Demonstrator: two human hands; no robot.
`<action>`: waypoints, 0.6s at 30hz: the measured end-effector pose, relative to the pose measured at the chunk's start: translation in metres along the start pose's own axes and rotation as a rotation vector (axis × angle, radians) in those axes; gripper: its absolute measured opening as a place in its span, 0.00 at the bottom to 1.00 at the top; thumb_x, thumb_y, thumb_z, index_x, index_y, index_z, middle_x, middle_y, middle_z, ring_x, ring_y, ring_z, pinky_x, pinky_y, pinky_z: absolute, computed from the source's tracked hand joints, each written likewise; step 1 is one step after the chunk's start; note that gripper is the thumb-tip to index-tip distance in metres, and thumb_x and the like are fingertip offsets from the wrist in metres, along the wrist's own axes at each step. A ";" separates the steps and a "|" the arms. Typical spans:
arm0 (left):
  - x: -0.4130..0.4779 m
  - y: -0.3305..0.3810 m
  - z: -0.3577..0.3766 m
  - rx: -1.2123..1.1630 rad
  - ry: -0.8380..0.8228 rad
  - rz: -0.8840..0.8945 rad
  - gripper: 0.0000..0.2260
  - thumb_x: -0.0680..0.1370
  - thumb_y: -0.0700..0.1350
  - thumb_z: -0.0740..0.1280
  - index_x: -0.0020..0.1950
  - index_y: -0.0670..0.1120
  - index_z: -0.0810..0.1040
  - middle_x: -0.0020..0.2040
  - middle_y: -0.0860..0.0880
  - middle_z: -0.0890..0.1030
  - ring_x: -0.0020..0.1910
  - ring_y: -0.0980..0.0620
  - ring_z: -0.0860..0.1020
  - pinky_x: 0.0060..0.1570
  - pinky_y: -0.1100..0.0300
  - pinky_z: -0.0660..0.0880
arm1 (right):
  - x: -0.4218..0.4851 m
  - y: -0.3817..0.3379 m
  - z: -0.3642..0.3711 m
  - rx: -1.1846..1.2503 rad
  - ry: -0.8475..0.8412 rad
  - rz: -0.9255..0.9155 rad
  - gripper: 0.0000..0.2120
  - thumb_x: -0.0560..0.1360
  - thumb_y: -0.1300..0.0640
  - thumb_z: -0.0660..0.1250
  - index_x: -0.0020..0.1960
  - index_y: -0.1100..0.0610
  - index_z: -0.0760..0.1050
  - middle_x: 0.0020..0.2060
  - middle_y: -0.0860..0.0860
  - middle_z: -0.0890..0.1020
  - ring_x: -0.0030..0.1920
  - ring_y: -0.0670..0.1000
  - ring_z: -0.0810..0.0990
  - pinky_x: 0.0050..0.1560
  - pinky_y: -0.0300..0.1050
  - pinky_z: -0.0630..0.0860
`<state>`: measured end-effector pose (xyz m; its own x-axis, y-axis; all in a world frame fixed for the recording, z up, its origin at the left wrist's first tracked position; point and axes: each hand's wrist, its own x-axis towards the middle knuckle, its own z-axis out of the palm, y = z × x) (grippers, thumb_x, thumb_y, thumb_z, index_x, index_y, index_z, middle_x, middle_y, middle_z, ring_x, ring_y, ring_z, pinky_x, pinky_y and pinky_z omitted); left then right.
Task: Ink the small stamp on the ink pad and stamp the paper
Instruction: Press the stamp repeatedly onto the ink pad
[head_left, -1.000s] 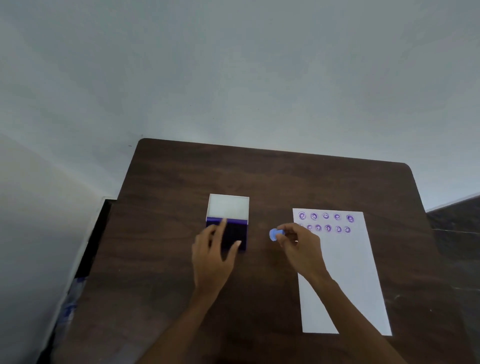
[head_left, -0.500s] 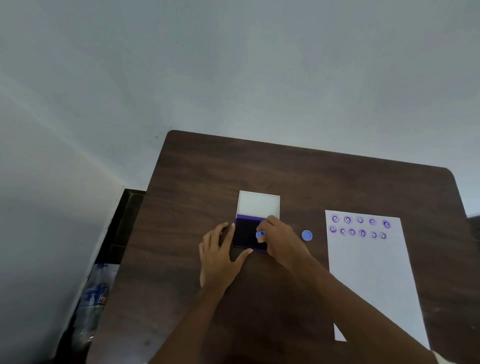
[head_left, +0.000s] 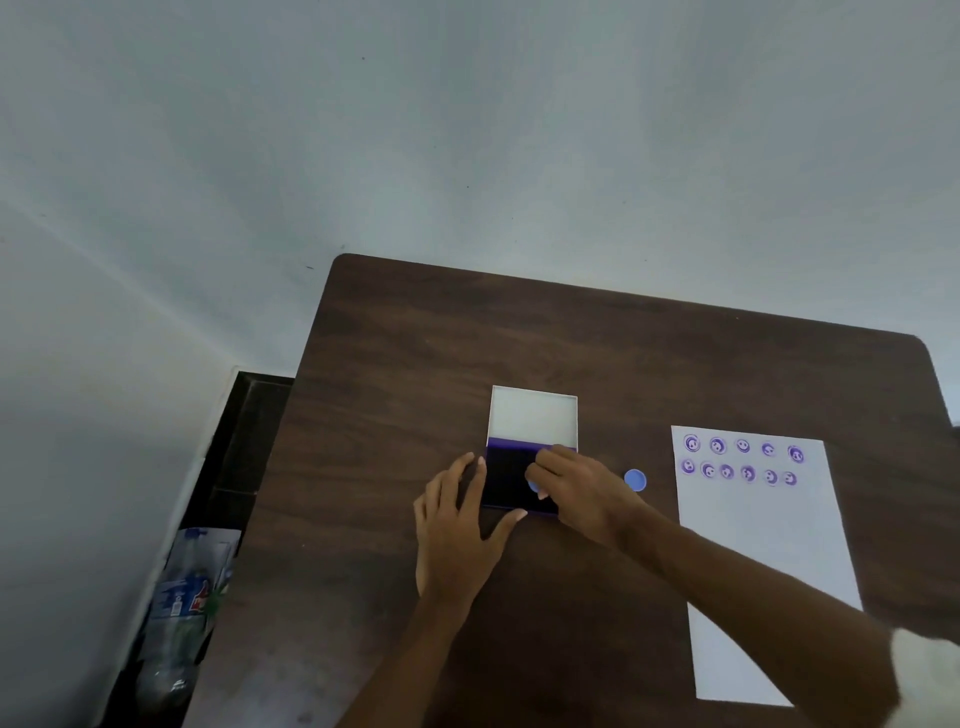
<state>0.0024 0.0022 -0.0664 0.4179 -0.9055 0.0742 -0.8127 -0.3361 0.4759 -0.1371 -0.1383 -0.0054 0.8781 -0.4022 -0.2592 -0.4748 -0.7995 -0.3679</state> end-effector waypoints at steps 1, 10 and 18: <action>0.000 0.001 -0.001 -0.010 -0.006 -0.009 0.32 0.75 0.67 0.60 0.70 0.47 0.74 0.69 0.47 0.76 0.65 0.47 0.74 0.60 0.52 0.69 | 0.000 0.001 -0.002 -0.007 -0.007 -0.009 0.16 0.72 0.63 0.72 0.59 0.57 0.75 0.57 0.55 0.79 0.56 0.54 0.76 0.55 0.50 0.79; -0.002 0.003 -0.013 -0.488 -0.066 -0.157 0.37 0.76 0.59 0.69 0.77 0.65 0.50 0.78 0.57 0.60 0.76 0.62 0.57 0.71 0.67 0.59 | 0.004 -0.009 -0.007 0.037 -0.027 0.140 0.12 0.74 0.61 0.68 0.58 0.57 0.76 0.56 0.54 0.78 0.55 0.52 0.75 0.54 0.49 0.77; -0.004 -0.001 -0.008 -0.537 -0.094 -0.117 0.36 0.73 0.60 0.71 0.77 0.59 0.58 0.76 0.66 0.59 0.70 0.76 0.59 0.63 0.83 0.57 | 0.009 -0.009 -0.001 0.121 0.022 0.189 0.15 0.73 0.61 0.70 0.59 0.56 0.76 0.58 0.54 0.78 0.55 0.53 0.78 0.55 0.43 0.74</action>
<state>0.0048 0.0088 -0.0602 0.4350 -0.8975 -0.0728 -0.4313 -0.2787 0.8581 -0.1245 -0.1351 -0.0036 0.7731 -0.5505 -0.3151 -0.6338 -0.6502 -0.4190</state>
